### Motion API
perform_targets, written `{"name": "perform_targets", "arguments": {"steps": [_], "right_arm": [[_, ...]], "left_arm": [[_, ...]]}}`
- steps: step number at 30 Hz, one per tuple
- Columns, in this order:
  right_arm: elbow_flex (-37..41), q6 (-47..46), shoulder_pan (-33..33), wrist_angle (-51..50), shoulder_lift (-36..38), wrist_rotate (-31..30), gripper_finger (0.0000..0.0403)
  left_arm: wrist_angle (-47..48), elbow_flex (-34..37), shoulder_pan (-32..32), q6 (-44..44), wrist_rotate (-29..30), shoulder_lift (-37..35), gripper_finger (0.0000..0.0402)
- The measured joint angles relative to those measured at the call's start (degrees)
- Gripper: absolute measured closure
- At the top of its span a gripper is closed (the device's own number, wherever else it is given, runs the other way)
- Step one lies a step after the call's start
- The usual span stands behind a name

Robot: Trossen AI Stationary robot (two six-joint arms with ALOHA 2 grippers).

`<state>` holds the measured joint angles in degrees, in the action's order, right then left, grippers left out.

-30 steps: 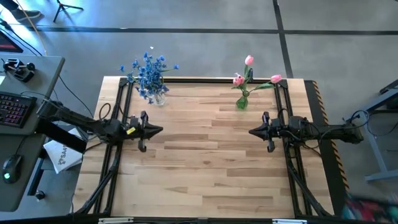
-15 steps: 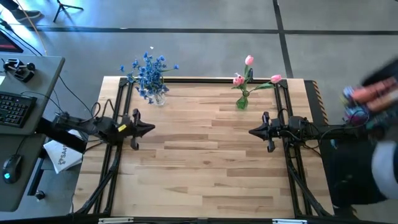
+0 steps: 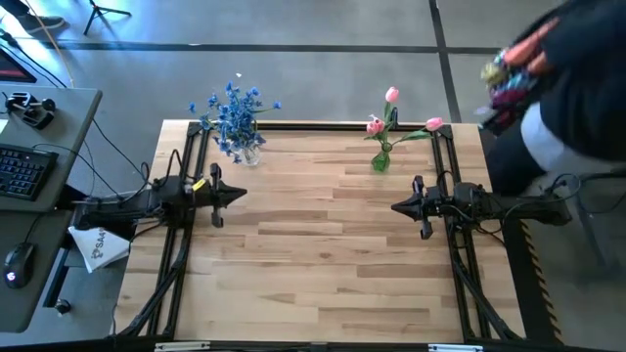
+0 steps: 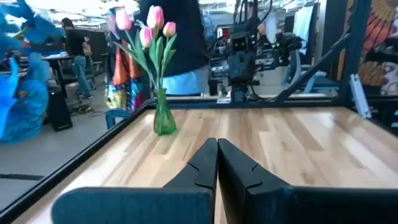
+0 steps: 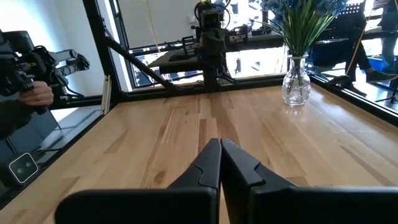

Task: Sort flowers into vase by color
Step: Return to Home Position

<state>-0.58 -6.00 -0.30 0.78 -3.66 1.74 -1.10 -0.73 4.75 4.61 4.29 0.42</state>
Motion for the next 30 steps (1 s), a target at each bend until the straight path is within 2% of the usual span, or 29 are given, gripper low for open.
{"name": "perform_targets", "arguments": {"steps": [5, 12, 15, 23, 30], "right_arm": [[0.00, 0.01, 0.00, 0.00, 0.00, -0.02, 0.0402], [0.00, 0.00, 0.00, -0.02, 0.00, 0.00, 0.0402], [0.00, 0.00, 0.00, -0.02, 0.00, -0.01, 0.0402], [0.00, 0.01, 0.00, -0.02, 0.00, -0.02, 0.0402], [0.00, 0.00, 0.00, -0.02, 0.00, -0.02, 0.0402]], "left_arm": [[0.28, 0.00, 2.94, -1.94, -1.09, 1.33, 0.0401], [0.21, 0.04, 3.13, -8.20, -1.19, 1.71, 0.0401], [0.42, 0.04, 3.13, -13.11, -3.21, 1.71, 0.0401], [-0.79, 0.04, 2.95, -13.26, -11.94, 1.08, 0.0401], [-2.59, 0.04, 1.03, -12.94, -24.40, -0.23, 0.0401]]}}
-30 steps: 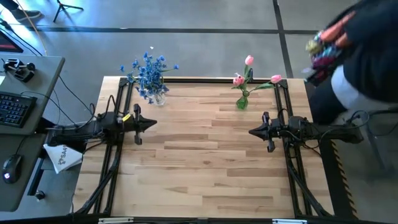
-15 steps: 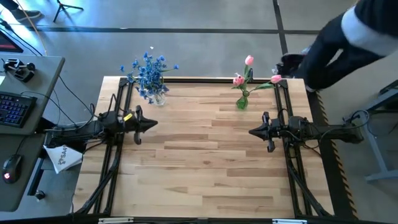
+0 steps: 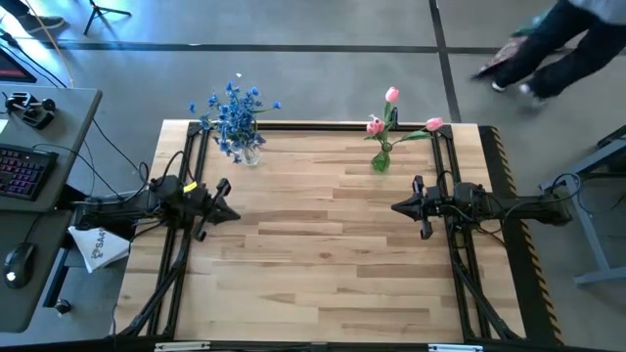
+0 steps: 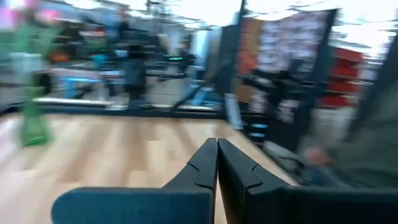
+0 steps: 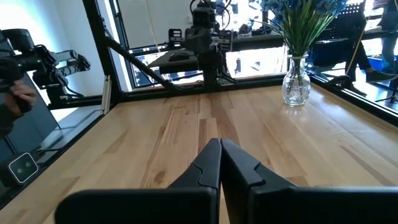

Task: Sort flowers into vase by color
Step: Return to Home Position

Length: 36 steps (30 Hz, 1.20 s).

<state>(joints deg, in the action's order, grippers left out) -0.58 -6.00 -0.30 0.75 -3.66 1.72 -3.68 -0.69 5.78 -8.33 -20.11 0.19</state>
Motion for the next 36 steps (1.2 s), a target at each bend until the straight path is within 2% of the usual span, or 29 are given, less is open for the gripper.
{"name": "perform_targets", "arguments": {"steps": [2, 5, 9, 12, 16, 36], "right_arm": [[0.00, 0.01, 0.00, 0.00, 0.00, 0.00, 0.0402], [0.00, 0.00, -0.01, 0.00, 0.00, 0.00, 0.0402], [0.00, 0.00, 0.00, 0.00, -0.02, 0.00, 0.0402], [0.00, 0.01, -0.01, 0.00, -0.02, 0.00, 0.0402], [0.00, 0.00, 0.00, 0.00, -0.02, 0.00, 0.0402], [0.00, 0.00, -0.01, -0.01, -0.02, 0.00, 0.0402]], "left_arm": [[-0.14, 0.00, -0.50, -0.03, -3.54, 0.02, 0.0401], [-0.20, -0.01, -0.77, 1.10, -4.08, 0.01, 0.0401], [0.79, -0.02, -0.72, 4.71, 7.57, 0.02, 0.0401], [2.47, -0.02, -0.70, 3.79, 15.69, 0.61, 0.0401], [2.60, -0.02, -0.70, 2.63, 20.25, 1.52, 0.0401], [2.58, -0.02, -0.70, 2.96, 20.79, 1.57, 0.0401]]}}
